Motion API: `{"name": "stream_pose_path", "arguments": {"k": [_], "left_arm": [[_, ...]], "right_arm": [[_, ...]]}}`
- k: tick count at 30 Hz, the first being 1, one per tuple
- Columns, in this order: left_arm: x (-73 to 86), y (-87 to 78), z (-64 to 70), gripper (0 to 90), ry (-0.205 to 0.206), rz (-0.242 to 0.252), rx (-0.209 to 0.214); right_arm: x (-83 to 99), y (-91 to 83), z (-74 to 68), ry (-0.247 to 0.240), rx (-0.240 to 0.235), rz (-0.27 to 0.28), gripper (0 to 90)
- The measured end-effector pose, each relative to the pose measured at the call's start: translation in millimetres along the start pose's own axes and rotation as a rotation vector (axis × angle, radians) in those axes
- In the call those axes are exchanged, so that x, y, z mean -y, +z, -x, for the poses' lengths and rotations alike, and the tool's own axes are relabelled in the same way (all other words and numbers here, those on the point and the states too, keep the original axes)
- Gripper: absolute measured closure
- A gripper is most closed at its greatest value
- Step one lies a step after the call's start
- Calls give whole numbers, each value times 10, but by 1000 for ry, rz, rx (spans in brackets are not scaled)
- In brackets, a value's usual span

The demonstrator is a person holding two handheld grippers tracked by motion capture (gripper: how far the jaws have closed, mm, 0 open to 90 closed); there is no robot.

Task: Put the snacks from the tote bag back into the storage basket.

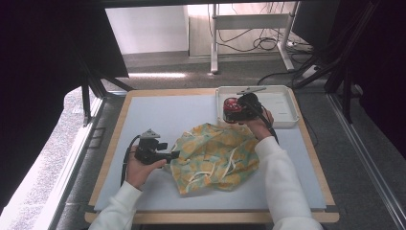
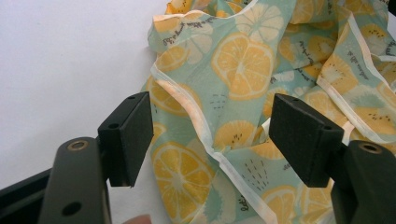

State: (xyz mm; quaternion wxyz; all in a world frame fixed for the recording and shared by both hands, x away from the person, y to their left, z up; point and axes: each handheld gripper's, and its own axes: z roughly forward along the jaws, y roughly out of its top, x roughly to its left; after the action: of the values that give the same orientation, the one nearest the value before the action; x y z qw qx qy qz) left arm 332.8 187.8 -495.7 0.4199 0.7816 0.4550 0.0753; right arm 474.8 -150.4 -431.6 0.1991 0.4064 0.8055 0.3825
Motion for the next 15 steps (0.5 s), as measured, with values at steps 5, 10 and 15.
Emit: {"name": "stream_pose_path", "arguments": {"k": [5, 10, 15], "left_arm": [[0, -3, -1, 305, -1, 1, 0], [0, -4, -1, 305, 1, 0, -2], [1, -11, -13, 305, -1, 0, -3]], "right_arm": [[-25, 66, 15, -8, 4, -6, 251], [-55, 157, 27, -15, 17, -23, 251], [-41, 263, 55, 1, 9, -42, 251]]}}
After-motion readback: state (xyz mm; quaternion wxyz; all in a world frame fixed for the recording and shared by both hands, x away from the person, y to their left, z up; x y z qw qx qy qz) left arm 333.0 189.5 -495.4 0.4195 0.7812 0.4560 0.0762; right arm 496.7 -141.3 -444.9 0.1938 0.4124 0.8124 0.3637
